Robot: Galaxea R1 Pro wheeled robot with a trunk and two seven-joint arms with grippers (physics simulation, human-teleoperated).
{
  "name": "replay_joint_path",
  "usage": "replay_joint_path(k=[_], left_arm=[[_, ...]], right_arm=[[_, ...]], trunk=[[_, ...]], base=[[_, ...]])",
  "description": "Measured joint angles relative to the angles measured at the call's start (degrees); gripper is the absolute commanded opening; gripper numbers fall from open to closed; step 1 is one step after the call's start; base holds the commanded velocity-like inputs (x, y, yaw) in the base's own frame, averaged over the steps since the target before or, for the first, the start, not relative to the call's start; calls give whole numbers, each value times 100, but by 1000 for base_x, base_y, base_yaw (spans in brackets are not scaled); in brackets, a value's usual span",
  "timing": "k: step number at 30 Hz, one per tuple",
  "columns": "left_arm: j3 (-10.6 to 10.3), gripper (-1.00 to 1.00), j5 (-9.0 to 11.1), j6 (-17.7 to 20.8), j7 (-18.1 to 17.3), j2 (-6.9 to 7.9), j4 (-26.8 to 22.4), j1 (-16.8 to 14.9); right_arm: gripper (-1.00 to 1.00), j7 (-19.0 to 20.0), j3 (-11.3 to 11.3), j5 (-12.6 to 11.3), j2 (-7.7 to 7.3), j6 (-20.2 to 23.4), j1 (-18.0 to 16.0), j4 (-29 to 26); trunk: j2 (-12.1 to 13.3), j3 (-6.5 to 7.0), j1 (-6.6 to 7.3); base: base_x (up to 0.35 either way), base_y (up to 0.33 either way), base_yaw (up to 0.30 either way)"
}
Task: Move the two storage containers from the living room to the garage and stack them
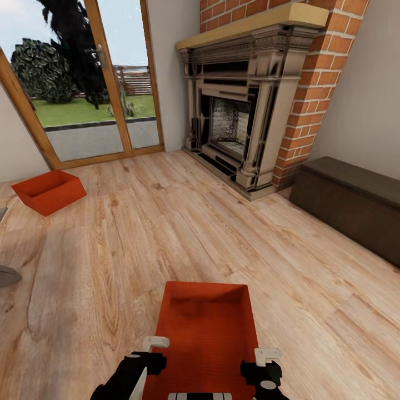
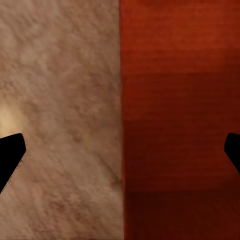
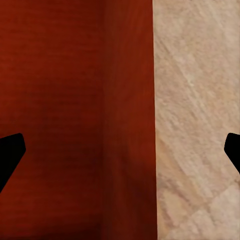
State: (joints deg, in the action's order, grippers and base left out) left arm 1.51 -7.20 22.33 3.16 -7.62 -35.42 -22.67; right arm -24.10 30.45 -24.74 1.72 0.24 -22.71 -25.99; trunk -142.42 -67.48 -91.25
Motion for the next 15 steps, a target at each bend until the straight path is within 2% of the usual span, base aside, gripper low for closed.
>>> replay_joint_path(k=[15], left_arm=[[0, 100, 15, -23, 22, -21, 69, 0]], right_arm=[[100, 2, 0, 1, 0, 0, 0, 42]], trunk=[[0, 0, 0]], base=[[0, 0, 0]])
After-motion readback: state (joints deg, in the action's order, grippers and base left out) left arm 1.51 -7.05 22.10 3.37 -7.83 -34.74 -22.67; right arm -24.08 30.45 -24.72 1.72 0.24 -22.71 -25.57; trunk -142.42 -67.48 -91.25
